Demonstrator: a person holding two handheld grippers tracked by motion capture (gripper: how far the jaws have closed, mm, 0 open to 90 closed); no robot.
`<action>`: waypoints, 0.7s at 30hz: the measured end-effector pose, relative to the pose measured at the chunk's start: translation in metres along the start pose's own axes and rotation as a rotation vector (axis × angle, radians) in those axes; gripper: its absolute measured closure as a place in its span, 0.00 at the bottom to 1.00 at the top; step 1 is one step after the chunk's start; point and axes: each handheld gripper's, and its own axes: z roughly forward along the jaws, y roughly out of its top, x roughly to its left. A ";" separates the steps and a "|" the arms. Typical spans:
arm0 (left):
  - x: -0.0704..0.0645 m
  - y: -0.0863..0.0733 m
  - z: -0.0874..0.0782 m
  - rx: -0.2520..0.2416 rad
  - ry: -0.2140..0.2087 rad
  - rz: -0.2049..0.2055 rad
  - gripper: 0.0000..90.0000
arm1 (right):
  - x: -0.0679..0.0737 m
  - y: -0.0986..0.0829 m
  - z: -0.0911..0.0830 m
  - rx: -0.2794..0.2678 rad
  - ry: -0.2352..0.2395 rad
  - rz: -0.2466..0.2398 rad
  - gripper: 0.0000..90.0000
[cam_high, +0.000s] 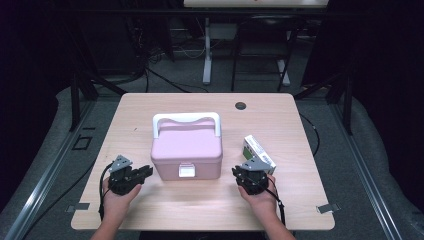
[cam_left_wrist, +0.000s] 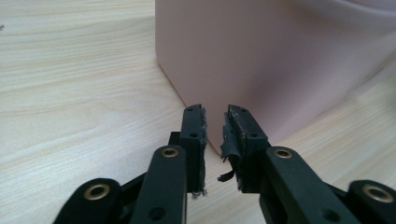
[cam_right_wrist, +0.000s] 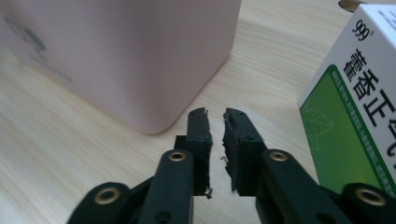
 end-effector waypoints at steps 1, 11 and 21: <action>0.002 0.001 0.000 -0.002 0.007 -0.004 0.90 | 0.000 0.001 0.002 -0.001 -0.004 0.002 0.94; 0.006 0.010 0.006 -0.026 0.029 -0.024 1.00 | 0.004 0.015 0.020 -0.001 -0.017 -0.036 1.00; -0.002 0.011 0.011 -0.026 -0.016 -0.011 1.00 | 0.007 0.021 0.034 -0.006 0.023 -0.025 1.00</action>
